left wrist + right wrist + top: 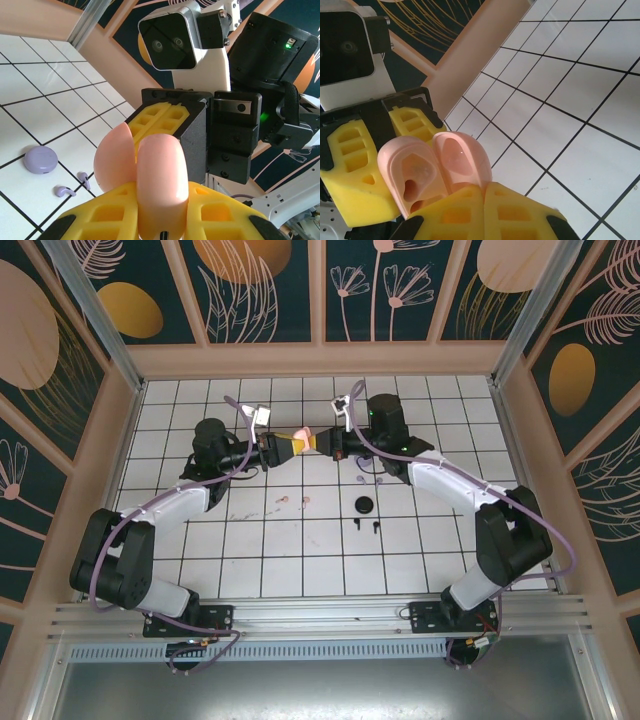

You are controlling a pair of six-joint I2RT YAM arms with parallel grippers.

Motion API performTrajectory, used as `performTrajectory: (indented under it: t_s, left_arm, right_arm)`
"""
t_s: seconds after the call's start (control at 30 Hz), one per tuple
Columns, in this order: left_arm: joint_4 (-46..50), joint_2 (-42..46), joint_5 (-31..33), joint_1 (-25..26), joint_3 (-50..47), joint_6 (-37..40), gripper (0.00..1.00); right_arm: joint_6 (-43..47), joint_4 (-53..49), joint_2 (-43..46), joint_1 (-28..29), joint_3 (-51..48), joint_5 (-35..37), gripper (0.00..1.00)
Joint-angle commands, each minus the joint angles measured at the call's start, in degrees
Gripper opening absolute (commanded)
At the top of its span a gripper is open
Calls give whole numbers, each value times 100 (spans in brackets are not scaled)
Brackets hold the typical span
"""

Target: Insert the wireless bluetooth earbuds into the charging case

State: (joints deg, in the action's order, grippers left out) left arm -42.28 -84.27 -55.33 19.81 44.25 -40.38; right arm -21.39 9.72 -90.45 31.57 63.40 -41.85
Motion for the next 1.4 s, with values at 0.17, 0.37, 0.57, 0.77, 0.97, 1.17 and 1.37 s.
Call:
performTrajectory:
  t_s: [0.17,0.37,0.57,0.77,0.97,1.17,1.37]
  left_arm:
    - [446,-6,431,49,50,377,50]
    - [1905,-9,840,40,655,1419,75]
    - [3579,-151,1009,31,1547,2610,84]
    - [5270,-603,1161,23,2615,3780,86]
    - [6538,-1171,1018,5,3501,4611,86]
    - [7505,-1858,529,7,4271,5217,77]
    - [7808,-2103,222,7,4590,5481,71]
  right_arm:
    - [461,-665,-140,64,482,650,0]
    - [1310,-1864,-416,-190,1035,1506,0]
    - [2459,-2791,-814,-389,1746,2241,0]
    - [3608,-3472,-1229,-381,2440,3135,0]
    - [4226,-3620,-1235,-210,2464,3475,0]
    - [4495,-3765,-1047,94,2375,3793,0]
    - [4441,-3677,-665,302,2133,3759,0]
